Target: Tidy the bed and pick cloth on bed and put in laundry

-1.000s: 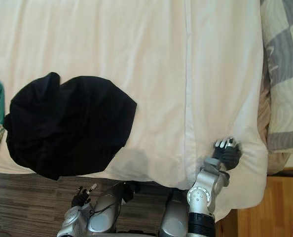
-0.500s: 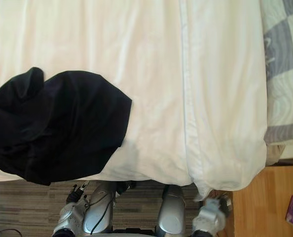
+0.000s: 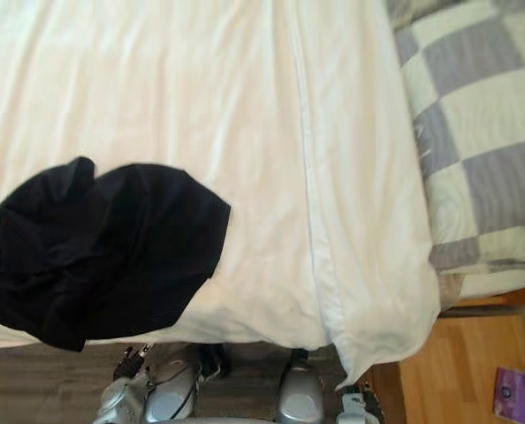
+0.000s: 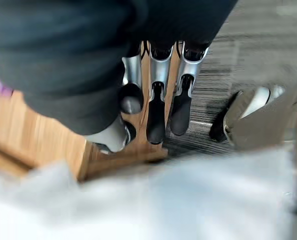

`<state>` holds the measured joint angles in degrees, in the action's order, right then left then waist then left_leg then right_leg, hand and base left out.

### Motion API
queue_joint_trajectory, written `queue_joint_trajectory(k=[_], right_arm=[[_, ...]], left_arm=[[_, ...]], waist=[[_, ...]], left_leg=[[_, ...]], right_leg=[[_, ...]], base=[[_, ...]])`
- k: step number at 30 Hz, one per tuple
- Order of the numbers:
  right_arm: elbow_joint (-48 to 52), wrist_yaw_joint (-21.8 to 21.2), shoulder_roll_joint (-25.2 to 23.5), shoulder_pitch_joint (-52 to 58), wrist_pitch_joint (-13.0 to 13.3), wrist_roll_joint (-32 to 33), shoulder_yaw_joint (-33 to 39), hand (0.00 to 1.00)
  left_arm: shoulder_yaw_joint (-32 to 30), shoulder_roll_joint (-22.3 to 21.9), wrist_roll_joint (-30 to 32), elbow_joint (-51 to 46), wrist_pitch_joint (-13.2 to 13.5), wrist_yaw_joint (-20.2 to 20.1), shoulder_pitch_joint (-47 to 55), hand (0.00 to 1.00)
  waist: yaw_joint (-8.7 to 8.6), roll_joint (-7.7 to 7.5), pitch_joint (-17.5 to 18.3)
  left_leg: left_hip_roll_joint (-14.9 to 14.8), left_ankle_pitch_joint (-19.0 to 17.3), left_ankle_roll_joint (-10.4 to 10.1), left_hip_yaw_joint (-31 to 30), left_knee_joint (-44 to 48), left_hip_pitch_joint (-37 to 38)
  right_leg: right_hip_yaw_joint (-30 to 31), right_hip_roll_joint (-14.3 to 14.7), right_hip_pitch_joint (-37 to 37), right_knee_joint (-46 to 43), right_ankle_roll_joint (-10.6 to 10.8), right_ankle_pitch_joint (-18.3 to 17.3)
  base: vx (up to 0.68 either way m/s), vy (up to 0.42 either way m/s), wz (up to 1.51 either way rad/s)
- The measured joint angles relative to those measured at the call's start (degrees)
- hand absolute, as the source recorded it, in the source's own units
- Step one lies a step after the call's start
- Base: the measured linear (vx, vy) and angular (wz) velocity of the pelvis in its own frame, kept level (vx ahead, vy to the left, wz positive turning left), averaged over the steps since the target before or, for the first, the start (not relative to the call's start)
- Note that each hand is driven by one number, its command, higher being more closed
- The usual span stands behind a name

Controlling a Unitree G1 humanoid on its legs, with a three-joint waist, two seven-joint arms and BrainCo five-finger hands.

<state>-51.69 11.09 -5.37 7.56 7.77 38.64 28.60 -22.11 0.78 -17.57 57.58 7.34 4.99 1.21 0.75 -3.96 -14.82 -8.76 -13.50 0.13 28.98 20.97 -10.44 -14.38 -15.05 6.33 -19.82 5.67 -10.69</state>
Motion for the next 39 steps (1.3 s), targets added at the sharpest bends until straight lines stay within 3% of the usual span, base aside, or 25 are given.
queue_joint_trajectory(k=[4,8,11,13,14,15,16,18,19,21,23,24,25,26,27,28,29,30,31,32,33,35,36,38,39], right_arm=[[-2.30,-1.08,0.07,1.95,-2.57,-8.51,-0.07,0.00],[-3.13,-1.86,0.20,3.47,-3.12,-10.45,-1.16,0.00],[-3.02,-2.01,0.36,3.54,-3.23,-12.44,-1.22,0.00],[-2.58,-1.96,0.75,3.48,-3.10,-12.95,-2.20,0.00],[-2.52,-1.94,0.78,3.43,-3.10,-12.96,-2.27,0.00],[-2.14,-1.82,0.58,3.50,-3.14,-12.96,-2.26,0.00],[-1.85,-1.79,0.38,3.49,-3.14,-12.95,-2.37,0.00],[-1.35,-1.77,0.41,3.60,-3.25,-12.97,-2.81,0.00],[-1.33,-1.76,0.40,4.06,-3.31,-12.98,-3.29,0.00],[-0.68,-1.71,0.68,5.24,-3.62,-13.19,-4.48,0.00],[0.15,-1.70,0.80,6.93,-3.77,-14.07,-4.60,0.00],[0.09,-1.68,1.03,7.94,-3.92,-15.31,-4.50,0.00],[-0.34,-1.80,1.42,8.17,-3.85,-15.31,-3.77,0.00],[-3.12,-2.02,1.49,7.56,-4.83,-15.54,-3.86,0.00],[-4.61,-2.15,0.87,5.80,-6.06,-17.81,-5.02,0.00],[-4.39,-2.20,0.76,5.09,-6.23,-18.72,-5.07,0.00],[-2.62,-2.52,0.70,3.68,-6.00,-20.46,-5.84,0.00],[-1.93,-2.51,0.72,3.39,-5.96,-21.18,-6.63,0.00],[-1.59,-2.52,0.79,2.92,-5.79,-21.98,-7.52,0.00],[-2.09,-1.88,0.99,1.51,-5.71,-22.36,-9.27,0.00],[-1.95,-1.58,1.36,1.07,-5.55,-22.81,-10.30,0.00],[0.40,-2.12,1.70,0.97,-4.36,-24.12,-11.63,0.00],[0.90,-2.23,1.80,1.18,-3.99,-25.06,-12.55,0.00],[0.94,-2.50,2.34,1.57,-3.87,-26.85,-13.78,0.00],[1.14,-2.62,2.66,1.53,-3.65,-29.08,-14.68,0.00]], left_arm=[[-0.64,-0.53,3.29,0.66,-1.67,0.35,0.95,0.00],[-1.81,-1.03,3.94,1.18,-2.18,0.35,3.02,0.00],[-3.27,-2.22,5.43,0.85,-2.09,0.32,3.30,0.00],[-3.15,-2.37,5.74,-0.62,-2.03,0.34,3.14,0.00],[-3.15,-2.36,5.72,-0.83,-1.99,0.37,3.04,0.00],[-3.21,-2.49,5.63,-1.95,-1.94,0.48,3.02,0.00],[-3.30,-2.25,5.11,-3.23,-1.88,0.67,3.35,0.00],[-3.18,-1.90,4.85,-5.03,-1.79,1.65,4.52,0.00],[-2.44,-0.98,4.96,-5.85,-1.63,1.83,4.67,0.00],[-0.99,-0.17,5.25,-6.97,-0.72,3.08,5.19,0.00],[0.86,-0.15,5.92,-7.48,0.12,4.04,5.33,0.00],[3.89,-0.66,6.92,-7.58,0.73,4.09,5.90,0.00],[5.53,-0.25,7.49,-7.91,0.80,3.10,6.26,0.00],[8.78,1.81,7.72,-7.61,0.61,2.03,5.79,0.00],[10.65,4.38,7.74,-6.21,-0.60,1.24,3.69,0.00],[11.81,5.23,7.74,-5.15,-0.65,1.16,2.70,0.00],[12.41,5.25,7.64,-2.14,-0.52,1.91,1.40,0.00],[13.08,5.15,7.64,-1.52,-0.46,2.14,1.16,0.00],[13.43,5.02,7.67,-0.96,-0.35,2.45,1.01,0.00],[13.55,4.83,7.83,-0.03,-0.23,2.49,0.90,0.00],[13.58,4.22,8.59,0.30,-0.48,2.44,0.97,0.00],[13.70,3.13,9.99,0.62,-0.50,2.35,1.70,0.00],[13.72,2.80,10.54,0.61,-0.56,2.31,1.59,0.00],[14.04,2.65,11.83,0.67,-0.95,1.95,1.21,0.00],[15.21,2.65,12.60,1.17,-1.25,1.49,1.11,0.00]], waist=[[-0.42,0.73,2.61],[-0.13,1.09,5.22],[0.10,1.75,4.66],[-0.06,1.87,4.50],[-0.13,1.92,4.49],[0.19,1.30,4.07],[0.34,1.48,4.11],[0.46,1.09,4.11],[0.47,-0.28,4.43],[1.00,-1.59,4.86],[1.97,-0.90,5.29],[2.26,0.58,6.81],[2.19,1.18,7.84],[0.53,-0.89,9.44],[-0.34,-2.34,9.30],[-0.28,-2.86,9.26],[-0.31,-2.57,9.30],[-0.23,-2.56,9.30],[-0.09,-2.58,9.28],[0.02,-2.21,9.11],[-0.32,-1.01,8.77],[-0.79,0.88,8.42],[-0.74,1.21,8.19],[-0.69,0.98,8.02],[-0.64,1.05,7.91]], left_leg=[[0.96,3.68,-1.13,-3.17,-8.16,5.70],[1.77,6.79,-2.36,-5.52,-12.93,8.63],[0.81,5.80,-2.12,-6.25,-6.89,7.29],[-2.12,3.91,-2.19,-7.18,5.95,0.45],[-2.77,3.92,-2.21,-7.26,7.62,-0.62],[-4.29,2.17,-0.54,-4.52,9.76,-0.97],[-8.24,-1.83,2.96,-0.42,13.55,-0.72],[-14.64,-5.00,2.85,-0.66,21.51,-1.41],[-17.00,-5.44,2.53,-3.59,24.97,-2.35],[-20.37,-4.53,1.33,-10.25,25.42,-2.82],[-23.00,2.30,0.97,-19.93,20.25,-2.56],[-23.06,14.35,-0.82,-25.29,13.13,-2.62],[-21.74,12.27,-10.47,-26.80,11.61,-2.12],[-18.16,2.23,-15.04,-25.66,10.68,-2.28],[-15.40,-0.29,-14.99,-25.06,12.16,-4.63],[-14.42,-0.26,-14.89,-24.87,12.61,-4.85],[-13.74,-0.27,-14.29,-22.43,10.52,-3.02],[-13.38,-0.44,-14.09,-20.80,8.55,-1.71],[-12.76,-0.36,-14.02,-19.59,6.58,-0.44],[-11.40,1.26,-12.76,-17.62,3.41,1.49],[-10.55,3.43,-11.83,-15.98,-0.63,3.43],[-8.90,6.27,-11.22,-15.10,-5.21,4.81],[-8.18,7.61,-11.20,-14.75,-6.90,5.64],[-7.85,9.24,-10.04,-14.24,-8.95,6.59],[-7.63,10.35,-7.99,-13.79,-12.01,7.61]], right_leg=[[-0.38,1.08,-0.75,-6.40,-3.23,2.13],[-0.56,1.97,-2.27,-7.96,-3.43,2.25],[-1.42,2.04,-6.00,-6.15,-3.22,1.27],[-2.81,1.24,-6.83,-7.02,-1.66,0.10],[-3.64,0.90,-6.84,-7.49,-1.70,0.05],[-4.10,0.47,-7.00,-7.97,-1.69,0.05],[-4.07,0.56,-7.09,-8.73,-1.46,-0.20],[-3.72,-0.72,-6.61,-10.43,-1.61,-0.36],[-3.25,-3.49,-6.18,-10.60,-1.60,-0.35],[-0.16,-7.59,-4.85,-9.80,-0.10,0.53],[2.59,-10.92,-4.32,-7.98,3.97,2.88],[3.27,-12.91,-3.61,-6.95,7.43,5.05],[3.65,-14.60,-3.46,-6.01,8.24,6.23],[4.07,-18.03,-3.34,-3.23,7.34,11.13],[4.19,-19.81,-3.44,0.25,5.54,20.47],[4.19,-19.98,-3.39,2.38,4.08,26.70],[3.05,-18.30,-3.33,4.91,-1.03,34.77],[0.57,-17.81,-2.30,2.65,-2.68,32.16],[-1.96,-17.27,-1.02,0.13,-6.13,27.16],[-5.49,-14.83,0.71,-3.68,-4.65,17.35],[-9.10,-11.50,0.39,-5.46,-1.80,10.38],[-11.92,-7.18,0.16,-7.58,-0.60,2.90],[-12.09,-5.14,0.01,-8.67,0.15,-0.67],[-12.32,-4.76,-0.10,-8.36,0.33,-1.03],[-11.84,-3.79,-0.51,-6.81,0.51,-1.15]], base=[[0.08,-0.093,0.40],[0.07,-0.093,0.32],[0.06,-0.109,0.37],[-0.03,-0.054,0.58],[-0.03,-0.009,0.40],[-0.02,0.031,0.02],[0.00,0.040,-0.19],[0.04,0.083,-0.48],[0.02,0.225,-0.54],[-0.01,0.393,-0.65],[-0.01,0.571,-0.42],[-0.01,0.640,-0.01],[-0.04,1.013,0.40],[-0.05,0.852,0.78],[-0.07,0.788,0.76],[-0.10,0.758,0.34],[-0.08,0.544,-0.08],[-0.07,0.484,-0.16],[-0.04,0.230,-0.28],[-0.05,0.214,-0.36],[-0.06,0.164,-0.32],[-0.05,0.117,-0.14],[-0.05,0.077,-0.13],[-0.06,-0.023,-0.10],[-0.13,-0.088,-0.12]])
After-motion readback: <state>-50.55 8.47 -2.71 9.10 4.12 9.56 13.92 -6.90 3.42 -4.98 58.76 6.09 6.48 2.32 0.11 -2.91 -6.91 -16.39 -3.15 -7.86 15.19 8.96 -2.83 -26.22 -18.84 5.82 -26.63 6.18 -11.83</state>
